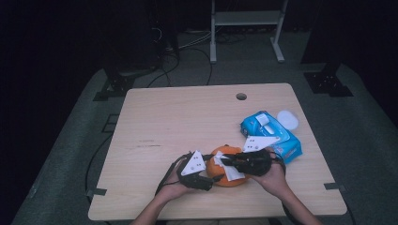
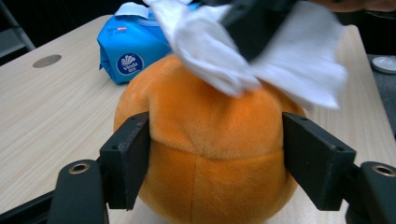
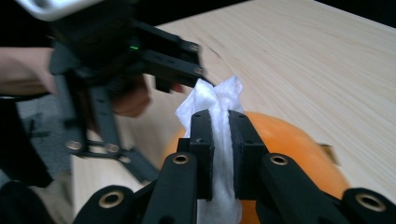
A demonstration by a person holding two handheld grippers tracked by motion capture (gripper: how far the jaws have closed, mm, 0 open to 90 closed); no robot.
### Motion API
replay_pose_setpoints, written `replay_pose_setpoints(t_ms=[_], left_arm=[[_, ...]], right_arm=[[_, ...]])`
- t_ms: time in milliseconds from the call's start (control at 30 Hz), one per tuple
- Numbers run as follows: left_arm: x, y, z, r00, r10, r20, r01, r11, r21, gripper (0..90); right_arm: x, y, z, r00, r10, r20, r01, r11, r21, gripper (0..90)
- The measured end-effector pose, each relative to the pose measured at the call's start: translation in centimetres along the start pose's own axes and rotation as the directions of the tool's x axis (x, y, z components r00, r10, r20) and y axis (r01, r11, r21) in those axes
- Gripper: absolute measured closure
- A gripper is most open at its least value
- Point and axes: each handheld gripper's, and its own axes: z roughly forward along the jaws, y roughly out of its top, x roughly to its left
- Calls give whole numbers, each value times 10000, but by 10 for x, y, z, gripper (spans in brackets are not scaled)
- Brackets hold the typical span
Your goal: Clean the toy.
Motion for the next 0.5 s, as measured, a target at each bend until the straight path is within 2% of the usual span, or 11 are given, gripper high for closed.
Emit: replay_pose_setpoints(t_ms=[33,100,133,167,267,300,367,400,433,467,500], left_arm=[[3,-1,0,9992,-396,-52,396,9992,-64,219],[11,-3,0,9885,-1514,-3,1514,9885,15,129],[14,-4,1,9833,-1817,80,1817,9833,10,123],[14,-5,2,9826,-1850,168,1850,9827,-3,140],[11,-3,3,9879,-1545,135,1546,9879,-79,221],[8,-1,3,9918,-1274,101,1275,9918,-114,245],[0,3,3,9995,-313,-42,313,9995,4,264],[-4,4,3,9999,94,-101,-93,9999,93,269],[-7,4,3,9994,311,-161,-308,9994,152,272],[-7,4,3,9988,447,-199,-444,9989,172,277],[-6,3,2,9990,419,-157,-417,9990,136,284]], right_arm=[[-4,-2,-1,9998,96,154,-96,9999,47,804],[-14,-9,-5,9986,417,324,-420,9991,95,805],[-17,-12,-7,9977,603,303,-607,9981,103,805],[-19,-14,-8,9970,719,274,-721,9974,66,805],[-11,-10,-9,9983,479,319,-481,9988,77,805],[-7,-8,-8,9993,351,112,-351,9994,43,804],[5,-2,-2,9998,-68,-175,71,9999,130,804],[10,0,2,9993,-238,-272,244,9995,213,804],[14,2,4,9988,-408,-264,416,9987,282,805],[16,3,5,9982,-568,-180,574,9978,329,805],[15,3,4,9980,-607,-147,612,9976,319,805]])
